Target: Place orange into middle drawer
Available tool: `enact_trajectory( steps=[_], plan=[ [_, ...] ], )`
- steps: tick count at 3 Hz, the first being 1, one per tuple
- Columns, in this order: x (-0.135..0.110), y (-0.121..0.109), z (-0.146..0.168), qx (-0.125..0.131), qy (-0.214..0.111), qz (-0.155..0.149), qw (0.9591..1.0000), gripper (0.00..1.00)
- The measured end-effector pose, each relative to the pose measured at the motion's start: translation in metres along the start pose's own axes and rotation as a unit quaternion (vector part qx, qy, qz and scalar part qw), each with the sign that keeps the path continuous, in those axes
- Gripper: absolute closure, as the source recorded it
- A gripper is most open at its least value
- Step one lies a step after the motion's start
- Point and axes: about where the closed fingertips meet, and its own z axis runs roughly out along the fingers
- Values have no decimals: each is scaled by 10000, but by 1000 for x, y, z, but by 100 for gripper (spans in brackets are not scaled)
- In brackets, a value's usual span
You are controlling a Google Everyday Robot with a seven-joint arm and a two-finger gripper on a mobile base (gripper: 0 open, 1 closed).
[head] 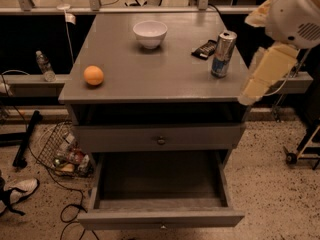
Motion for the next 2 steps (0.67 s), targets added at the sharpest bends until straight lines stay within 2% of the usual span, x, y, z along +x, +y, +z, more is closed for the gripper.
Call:
enact_trajectory(
  steps=[1,2],
  plan=[
    [-16,-18,48,-135,-270,261,9992,0],
    [-29,-38,121,-325,-527,740,9953,0]
  ],
)
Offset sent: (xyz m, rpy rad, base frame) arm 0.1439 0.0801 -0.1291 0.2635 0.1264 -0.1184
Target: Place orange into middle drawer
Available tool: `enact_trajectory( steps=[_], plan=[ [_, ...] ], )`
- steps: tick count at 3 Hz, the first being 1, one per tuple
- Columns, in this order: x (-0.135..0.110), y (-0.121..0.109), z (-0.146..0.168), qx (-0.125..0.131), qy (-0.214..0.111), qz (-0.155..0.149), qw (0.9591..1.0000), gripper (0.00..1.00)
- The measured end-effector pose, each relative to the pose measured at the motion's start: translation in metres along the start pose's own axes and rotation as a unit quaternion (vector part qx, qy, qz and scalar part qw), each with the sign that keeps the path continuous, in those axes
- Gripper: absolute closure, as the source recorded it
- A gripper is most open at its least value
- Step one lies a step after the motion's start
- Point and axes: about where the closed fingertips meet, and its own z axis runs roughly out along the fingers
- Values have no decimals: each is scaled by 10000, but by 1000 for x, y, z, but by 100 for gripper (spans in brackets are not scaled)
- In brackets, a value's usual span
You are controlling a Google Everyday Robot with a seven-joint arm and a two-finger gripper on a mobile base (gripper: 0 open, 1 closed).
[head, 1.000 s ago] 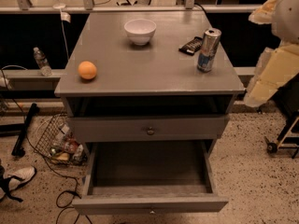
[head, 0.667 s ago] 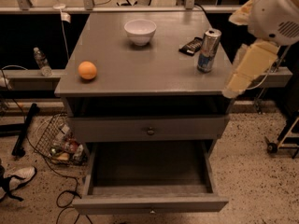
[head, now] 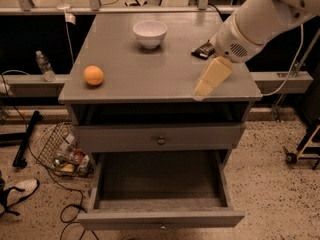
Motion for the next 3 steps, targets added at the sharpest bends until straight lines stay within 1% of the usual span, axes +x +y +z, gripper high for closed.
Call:
enact_trajectory(
  steps=[1,2,3],
  plan=[
    [0,0,0,0,0,0,10000,0],
    [-32,-1,42,-348,-496,-314,9977,0],
    [-72,-3,83,-698,-919,-758,9904,0]
  ],
)
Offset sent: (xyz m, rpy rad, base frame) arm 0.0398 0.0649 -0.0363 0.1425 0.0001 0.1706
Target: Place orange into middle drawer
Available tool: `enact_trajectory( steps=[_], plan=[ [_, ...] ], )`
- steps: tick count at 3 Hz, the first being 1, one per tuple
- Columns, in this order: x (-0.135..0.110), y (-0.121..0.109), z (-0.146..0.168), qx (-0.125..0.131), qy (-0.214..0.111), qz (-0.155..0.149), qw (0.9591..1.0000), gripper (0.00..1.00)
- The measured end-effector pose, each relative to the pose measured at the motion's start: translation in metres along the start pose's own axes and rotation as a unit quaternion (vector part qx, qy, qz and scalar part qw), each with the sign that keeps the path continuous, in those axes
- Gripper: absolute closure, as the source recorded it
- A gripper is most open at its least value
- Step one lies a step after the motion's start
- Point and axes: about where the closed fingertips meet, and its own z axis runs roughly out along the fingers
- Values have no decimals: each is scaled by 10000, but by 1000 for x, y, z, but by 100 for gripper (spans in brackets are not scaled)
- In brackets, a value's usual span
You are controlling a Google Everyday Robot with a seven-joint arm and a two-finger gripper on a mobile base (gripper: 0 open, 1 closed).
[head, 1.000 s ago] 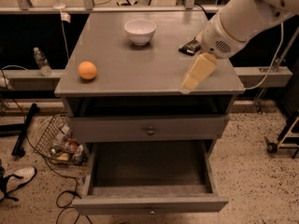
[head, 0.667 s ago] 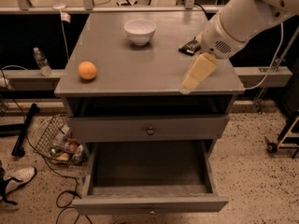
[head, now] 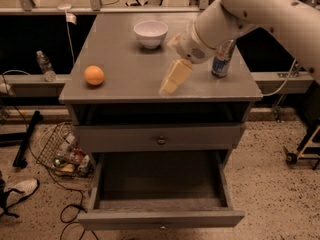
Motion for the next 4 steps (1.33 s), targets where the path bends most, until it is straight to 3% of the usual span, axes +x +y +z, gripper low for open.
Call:
enact_trajectory(
  steps=[1,2,3,4],
  plan=[
    [-36,-6,40,-295,-454,-309,9981,0],
    [-65,-7,76,-567,-698,-486,9948,0],
    [-91,-3,125,-885,-808,-543,9913,0],
    [-106,-3,149,-1047,-884,-540,9891,0]
  ],
)
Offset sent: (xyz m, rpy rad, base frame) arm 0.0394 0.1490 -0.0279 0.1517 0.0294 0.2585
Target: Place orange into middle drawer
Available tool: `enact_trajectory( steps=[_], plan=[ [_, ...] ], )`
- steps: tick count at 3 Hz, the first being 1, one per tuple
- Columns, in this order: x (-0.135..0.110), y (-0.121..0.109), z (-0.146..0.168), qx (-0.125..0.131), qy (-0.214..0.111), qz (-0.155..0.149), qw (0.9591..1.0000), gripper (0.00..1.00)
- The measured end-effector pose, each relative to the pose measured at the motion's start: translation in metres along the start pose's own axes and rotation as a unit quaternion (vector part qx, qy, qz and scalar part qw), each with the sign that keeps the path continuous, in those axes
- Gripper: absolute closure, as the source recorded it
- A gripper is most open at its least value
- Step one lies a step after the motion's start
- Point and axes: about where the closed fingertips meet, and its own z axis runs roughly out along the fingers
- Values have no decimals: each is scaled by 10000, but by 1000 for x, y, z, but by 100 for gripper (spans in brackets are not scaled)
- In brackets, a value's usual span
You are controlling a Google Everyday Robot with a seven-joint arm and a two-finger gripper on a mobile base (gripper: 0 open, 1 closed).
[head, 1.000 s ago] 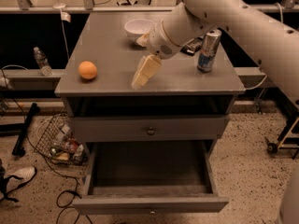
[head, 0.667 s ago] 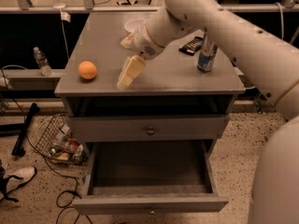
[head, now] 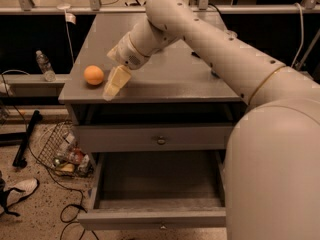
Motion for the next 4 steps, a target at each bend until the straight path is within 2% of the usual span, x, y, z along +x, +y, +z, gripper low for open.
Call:
enact_trajectory(
  steps=[1,4],
  plan=[
    [-12,-8,16,-95,-145,22,9998,0],
    [-25,-21,29,-177,-417,144,9989,68]
  ],
)
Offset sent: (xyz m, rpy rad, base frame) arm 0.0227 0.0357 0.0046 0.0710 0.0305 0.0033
